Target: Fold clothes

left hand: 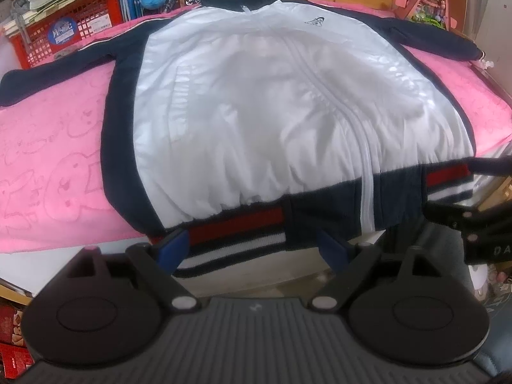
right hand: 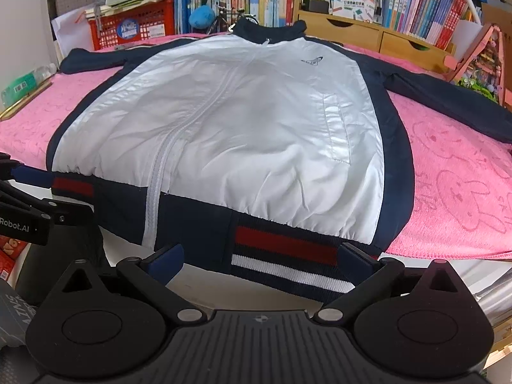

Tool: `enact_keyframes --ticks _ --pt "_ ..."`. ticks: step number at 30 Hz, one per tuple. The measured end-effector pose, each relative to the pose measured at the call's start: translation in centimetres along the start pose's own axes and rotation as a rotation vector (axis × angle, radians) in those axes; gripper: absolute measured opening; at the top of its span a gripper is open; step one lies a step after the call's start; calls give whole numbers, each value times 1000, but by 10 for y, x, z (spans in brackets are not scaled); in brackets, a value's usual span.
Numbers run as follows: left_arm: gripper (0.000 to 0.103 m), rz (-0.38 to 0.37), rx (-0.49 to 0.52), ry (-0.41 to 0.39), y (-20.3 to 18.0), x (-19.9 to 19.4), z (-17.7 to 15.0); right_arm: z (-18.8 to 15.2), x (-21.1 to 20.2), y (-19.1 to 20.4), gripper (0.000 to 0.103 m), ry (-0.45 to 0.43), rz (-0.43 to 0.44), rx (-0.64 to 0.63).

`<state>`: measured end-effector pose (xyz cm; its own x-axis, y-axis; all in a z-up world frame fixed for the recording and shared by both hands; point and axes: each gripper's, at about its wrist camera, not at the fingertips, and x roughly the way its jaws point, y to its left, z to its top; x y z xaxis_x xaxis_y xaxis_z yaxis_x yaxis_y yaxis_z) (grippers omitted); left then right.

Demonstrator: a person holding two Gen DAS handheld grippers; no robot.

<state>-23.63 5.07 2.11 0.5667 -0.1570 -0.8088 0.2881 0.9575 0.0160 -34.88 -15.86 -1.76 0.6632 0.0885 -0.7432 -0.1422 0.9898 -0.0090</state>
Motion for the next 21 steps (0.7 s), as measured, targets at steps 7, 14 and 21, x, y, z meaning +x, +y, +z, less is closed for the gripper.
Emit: enact_keyframes --ticks 7,14,21 --pt "88 -38 5 -118 10 -17 23 18 -29 -47 103 -244 90 65" --pt "91 17 -47 -222 26 -4 73 41 -25 -158 103 -458 -57 340" --pt "94 55 -132 -203 38 44 106 59 9 -287 103 -546 -259 611"
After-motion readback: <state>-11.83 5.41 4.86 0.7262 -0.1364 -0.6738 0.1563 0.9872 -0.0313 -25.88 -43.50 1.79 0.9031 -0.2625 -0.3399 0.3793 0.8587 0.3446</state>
